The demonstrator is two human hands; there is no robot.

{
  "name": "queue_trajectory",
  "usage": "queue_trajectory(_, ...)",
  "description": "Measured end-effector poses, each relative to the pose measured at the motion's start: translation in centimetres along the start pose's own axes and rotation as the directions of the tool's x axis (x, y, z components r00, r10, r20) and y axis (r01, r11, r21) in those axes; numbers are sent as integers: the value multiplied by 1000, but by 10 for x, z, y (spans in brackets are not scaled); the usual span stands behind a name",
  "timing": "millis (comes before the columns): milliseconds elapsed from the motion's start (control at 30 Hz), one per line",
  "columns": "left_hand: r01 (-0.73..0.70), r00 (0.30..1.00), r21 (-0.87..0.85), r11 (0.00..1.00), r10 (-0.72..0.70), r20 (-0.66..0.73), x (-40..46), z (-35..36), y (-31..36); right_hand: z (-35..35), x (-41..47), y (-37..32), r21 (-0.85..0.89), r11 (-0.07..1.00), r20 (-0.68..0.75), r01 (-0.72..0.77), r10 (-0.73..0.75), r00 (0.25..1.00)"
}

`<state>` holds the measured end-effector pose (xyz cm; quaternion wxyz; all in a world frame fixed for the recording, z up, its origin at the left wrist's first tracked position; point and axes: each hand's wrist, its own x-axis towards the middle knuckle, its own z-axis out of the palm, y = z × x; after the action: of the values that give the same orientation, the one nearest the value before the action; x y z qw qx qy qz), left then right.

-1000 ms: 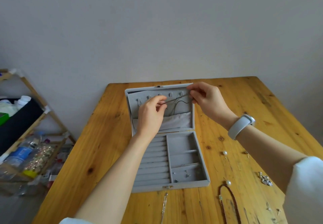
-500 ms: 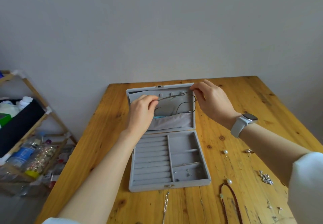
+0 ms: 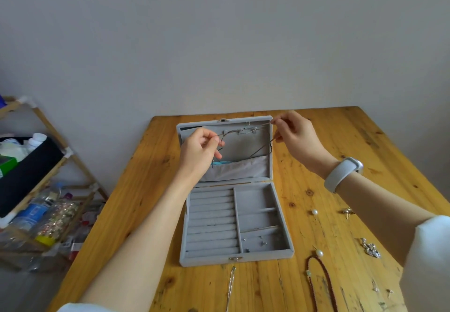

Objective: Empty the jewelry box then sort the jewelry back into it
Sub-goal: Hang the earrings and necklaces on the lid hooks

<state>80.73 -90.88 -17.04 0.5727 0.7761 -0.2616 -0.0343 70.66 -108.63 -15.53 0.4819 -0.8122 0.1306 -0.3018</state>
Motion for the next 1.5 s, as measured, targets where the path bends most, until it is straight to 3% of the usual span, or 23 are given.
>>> queue_trajectory(100,-8,999,72,997,11,-47,1,0,-3,4,1,0,235,967,35,-99,94,995)
queue_trajectory(200,-9,996,120,993,20,-90,1,1,-4,5,1,5,250,961,36,-114,108,993)
queue_trajectory(300,-4,987,176,984,32,-158,2,4,-4,6,1,9,-4,1000,44,-13,13,999)
queue_trajectory(433,38,967,194,980,14,-256,8,12,-2,14,1,14,-368,908,97,202,-179,979)
queue_trajectory(600,110,949,9,994,-102,-300,9,20,7,33,1,19,-601,754,102,265,-256,961)
queue_trajectory(667,75,947,100,992,-40,-319,6,22,8,37,3,21,-627,747,54,221,-241,969)
queue_trajectory(733,-56,918,393,918,202,-341,1,20,6,40,6,22,-641,739,21,208,-254,967)
queue_trajectory(800,-215,837,659,720,484,-256,2,21,0,41,7,23,-643,725,22,247,-304,952)
queue_trajectory(867,-330,767,769,548,630,-120,8,22,-4,41,9,22,-642,707,37,296,-358,933)
queue_trajectory(933,-396,740,792,464,673,-24,12,25,-7,39,10,21,-635,699,41,329,-395,918)
queue_trajectory(1033,-460,703,775,434,711,19,13,29,-7,36,10,21,-618,690,58,377,-439,897)
queue_trajectory(1200,-476,704,802,361,702,103,15,37,-12,34,10,22,-591,689,74,419,-471,879)
queue_trajectory(1367,-363,731,776,516,674,-106,18,41,-17,40,10,23,-550,769,-14,325,-398,917)
queue_trajectory(1500,-234,770,717,657,575,-276,19,49,-13,50,10,17,-551,821,-136,151,-267,954)
